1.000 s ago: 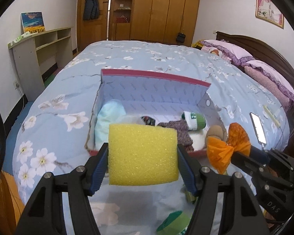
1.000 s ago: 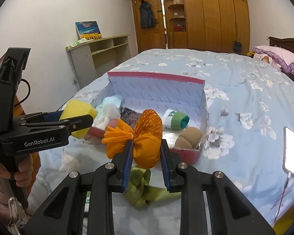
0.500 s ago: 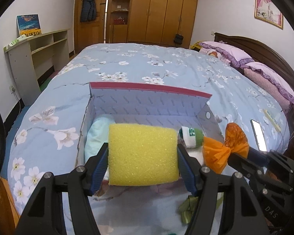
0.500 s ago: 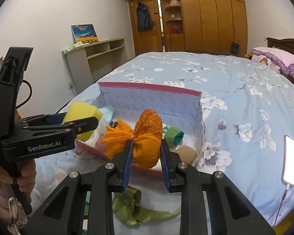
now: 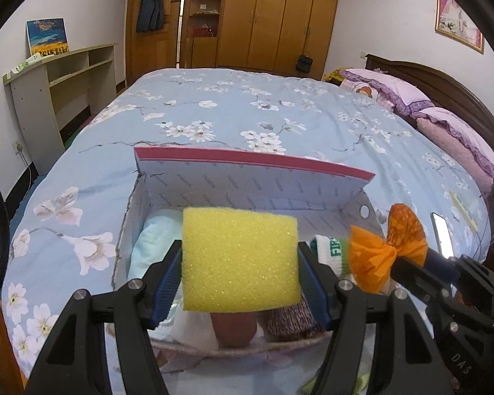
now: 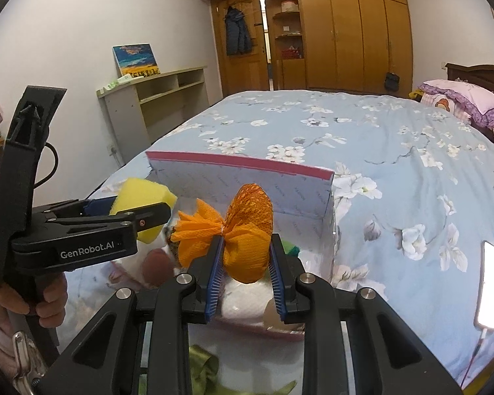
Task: Organize soft objects
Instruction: 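Carry the yellow sponge and orange mesh ball over the box with both tools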
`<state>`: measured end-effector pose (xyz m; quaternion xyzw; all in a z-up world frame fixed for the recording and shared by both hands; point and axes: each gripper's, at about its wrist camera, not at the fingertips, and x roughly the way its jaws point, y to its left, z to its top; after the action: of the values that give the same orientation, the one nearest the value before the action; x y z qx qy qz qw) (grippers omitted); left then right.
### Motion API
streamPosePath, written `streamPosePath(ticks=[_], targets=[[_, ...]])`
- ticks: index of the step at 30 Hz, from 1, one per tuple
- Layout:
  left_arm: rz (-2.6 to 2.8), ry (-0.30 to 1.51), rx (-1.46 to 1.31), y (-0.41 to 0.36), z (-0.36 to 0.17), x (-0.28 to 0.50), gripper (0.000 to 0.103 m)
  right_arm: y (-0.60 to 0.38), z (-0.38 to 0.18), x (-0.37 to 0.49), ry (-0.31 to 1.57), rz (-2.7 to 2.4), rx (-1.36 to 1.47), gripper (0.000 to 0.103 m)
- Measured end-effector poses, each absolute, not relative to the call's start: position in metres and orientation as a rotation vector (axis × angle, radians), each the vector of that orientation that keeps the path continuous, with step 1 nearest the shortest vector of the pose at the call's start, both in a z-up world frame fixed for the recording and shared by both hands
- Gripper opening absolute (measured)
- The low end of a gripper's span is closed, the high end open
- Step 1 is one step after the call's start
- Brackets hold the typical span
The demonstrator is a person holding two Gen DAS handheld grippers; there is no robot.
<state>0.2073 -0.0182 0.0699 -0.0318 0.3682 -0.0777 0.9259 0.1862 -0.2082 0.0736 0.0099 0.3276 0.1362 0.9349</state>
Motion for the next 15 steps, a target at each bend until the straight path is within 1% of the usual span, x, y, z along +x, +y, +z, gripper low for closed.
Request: streamPosePath(ticks=[15], targets=[[-0.161, 0.766, -0.033, -0.032, 0.050, 0.244, 0.069, -0.223, 0.056, 0.224, 0.687, 0.213, 0.031, 0.027]])
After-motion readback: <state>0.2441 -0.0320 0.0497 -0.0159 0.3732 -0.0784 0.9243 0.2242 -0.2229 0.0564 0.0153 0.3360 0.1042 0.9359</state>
